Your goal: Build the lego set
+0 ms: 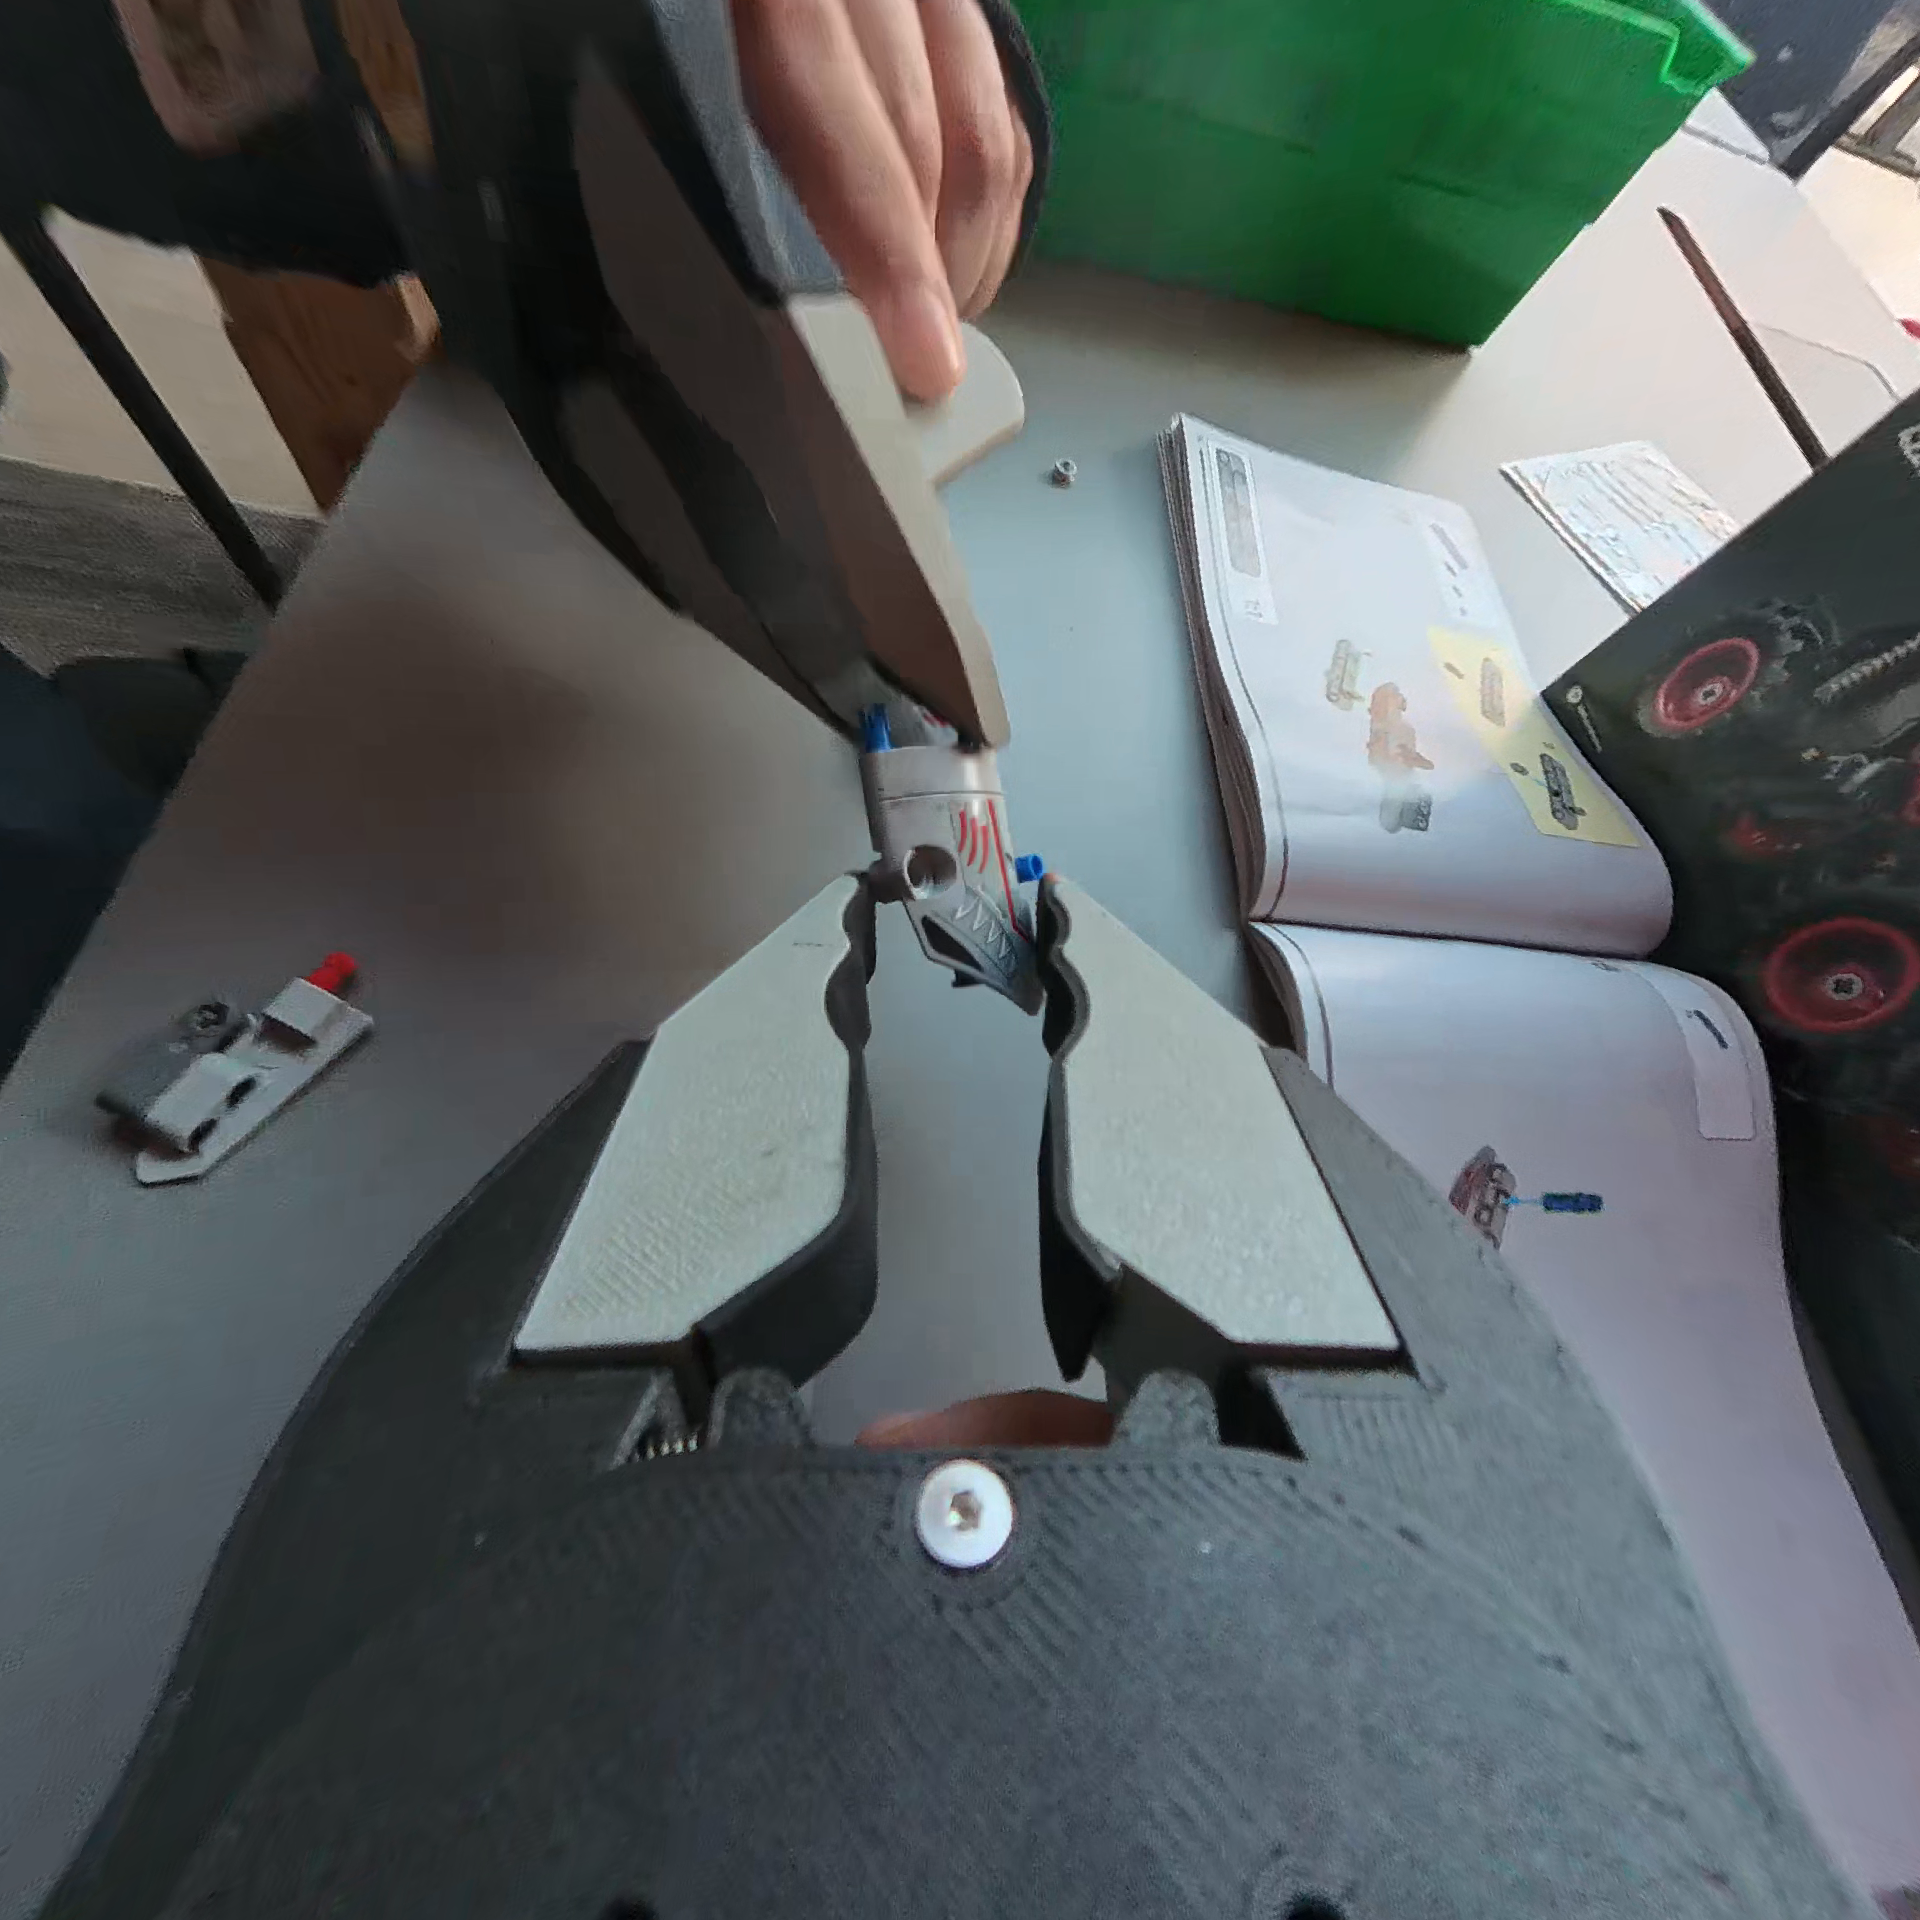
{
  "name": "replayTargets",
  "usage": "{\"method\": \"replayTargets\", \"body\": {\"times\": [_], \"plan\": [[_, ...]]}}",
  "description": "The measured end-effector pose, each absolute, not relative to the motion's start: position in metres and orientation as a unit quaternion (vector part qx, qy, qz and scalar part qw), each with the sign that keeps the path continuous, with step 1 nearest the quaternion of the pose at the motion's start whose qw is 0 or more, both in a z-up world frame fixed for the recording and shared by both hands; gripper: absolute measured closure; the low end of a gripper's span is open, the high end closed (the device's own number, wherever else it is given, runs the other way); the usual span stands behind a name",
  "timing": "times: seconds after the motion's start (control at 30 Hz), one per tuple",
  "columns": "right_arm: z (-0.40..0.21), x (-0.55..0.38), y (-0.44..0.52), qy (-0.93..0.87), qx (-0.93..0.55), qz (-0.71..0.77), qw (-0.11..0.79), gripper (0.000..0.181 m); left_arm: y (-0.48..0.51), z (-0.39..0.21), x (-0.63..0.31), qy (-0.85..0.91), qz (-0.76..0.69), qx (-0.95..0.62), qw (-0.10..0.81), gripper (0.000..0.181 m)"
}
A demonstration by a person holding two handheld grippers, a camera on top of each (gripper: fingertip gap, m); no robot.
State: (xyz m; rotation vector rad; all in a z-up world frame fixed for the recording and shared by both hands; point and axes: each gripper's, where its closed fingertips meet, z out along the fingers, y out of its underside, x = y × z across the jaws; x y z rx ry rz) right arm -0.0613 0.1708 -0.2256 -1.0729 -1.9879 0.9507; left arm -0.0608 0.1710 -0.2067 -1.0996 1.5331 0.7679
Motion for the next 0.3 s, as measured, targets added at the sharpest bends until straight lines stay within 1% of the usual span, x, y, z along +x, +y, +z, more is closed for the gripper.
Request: {"method": "replayTargets", "body": {"times": [0.03,0.07,0.13,0.2,0.27,0.3], "plan": [[-0.23,-0.061,0.176,-0.77,-0.415,0.343,0.342,0.154,0.169,-0.209,-0.066,0.633,0.286,-0.499,0.519,0.17],[-0.235,-0.06,0.182,-0.778,-0.416,0.318,0.349,0.154,0.165,-0.207,-0.073,0.614,0.241,-0.546,0.517,0.175],[-0.241,-0.058,0.191,-0.792,-0.41,0.275,0.36,0.154,0.157,-0.199,-0.089,0.555,0.13,-0.64,0.515,0.169],[-0.244,-0.058,0.192,-0.801,-0.399,0.248,0.37,0.154,0.145,-0.193,-0.096,0.519,0.033,-0.68,0.517,0.165],[-0.247,-0.058,0.192,-0.814,-0.385,0.216,0.377,0.154,0.143,-0.194,-0.103,0.468,-0.032,-0.721,0.51,0.163],[-0.249,-0.058,0.193,-0.818,-0.379,0.199,0.383,0.154,0.145,-0.201,-0.106,0.441,-0.061,-0.753,0.484,0.153]]}}
